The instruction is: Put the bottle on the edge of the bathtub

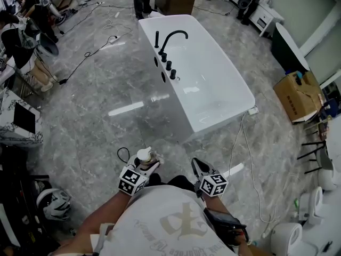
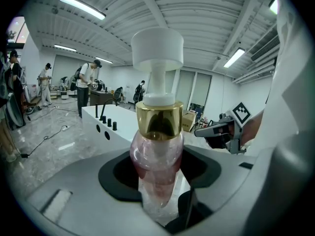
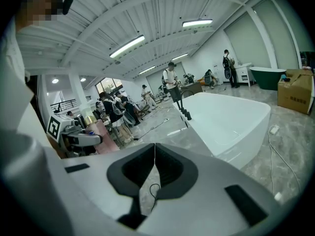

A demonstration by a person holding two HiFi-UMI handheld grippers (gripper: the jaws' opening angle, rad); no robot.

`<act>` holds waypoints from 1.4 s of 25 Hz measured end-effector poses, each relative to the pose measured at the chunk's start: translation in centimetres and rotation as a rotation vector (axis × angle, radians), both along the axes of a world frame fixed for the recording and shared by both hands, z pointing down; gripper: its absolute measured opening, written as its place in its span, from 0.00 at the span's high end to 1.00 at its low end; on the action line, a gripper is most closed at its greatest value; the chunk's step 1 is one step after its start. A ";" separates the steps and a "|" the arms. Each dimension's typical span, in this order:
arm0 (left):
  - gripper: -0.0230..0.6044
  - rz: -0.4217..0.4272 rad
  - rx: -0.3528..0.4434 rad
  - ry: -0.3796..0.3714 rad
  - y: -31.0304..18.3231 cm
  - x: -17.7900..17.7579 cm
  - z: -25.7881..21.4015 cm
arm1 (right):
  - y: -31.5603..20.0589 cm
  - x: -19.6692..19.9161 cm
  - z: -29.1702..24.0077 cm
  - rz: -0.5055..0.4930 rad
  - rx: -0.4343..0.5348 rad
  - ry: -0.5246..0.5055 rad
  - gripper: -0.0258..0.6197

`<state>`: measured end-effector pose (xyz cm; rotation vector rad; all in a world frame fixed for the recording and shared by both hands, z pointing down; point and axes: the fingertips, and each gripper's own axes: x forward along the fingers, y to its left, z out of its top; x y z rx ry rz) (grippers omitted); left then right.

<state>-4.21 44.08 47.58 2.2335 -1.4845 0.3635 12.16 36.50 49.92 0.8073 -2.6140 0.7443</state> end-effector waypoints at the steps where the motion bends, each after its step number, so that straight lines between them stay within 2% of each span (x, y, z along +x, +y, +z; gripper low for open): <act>1: 0.60 0.000 0.002 -0.001 0.0 -0.1 -0.1 | 0.0 0.0 0.0 0.001 0.001 -0.001 0.95; 14: 0.60 0.007 -0.035 -0.002 0.6 -0.4 0.8 | 0.5 0.2 0.8 0.011 -0.022 0.011 0.95; 19: 0.60 0.001 -0.059 -0.017 0.1 -0.6 1.3 | 0.2 -0.6 1.4 -0.015 -0.041 0.003 0.95; 26: 0.60 -0.015 -0.069 -0.034 -1.8 -0.9 1.2 | -2.3 -1.6 1.8 -0.036 -0.051 -0.011 0.95; 35: 0.60 -0.058 -0.078 -0.048 -6.7 -1.5 1.0 | -7.3 -1.6 2.4 -0.041 -0.073 -0.010 0.95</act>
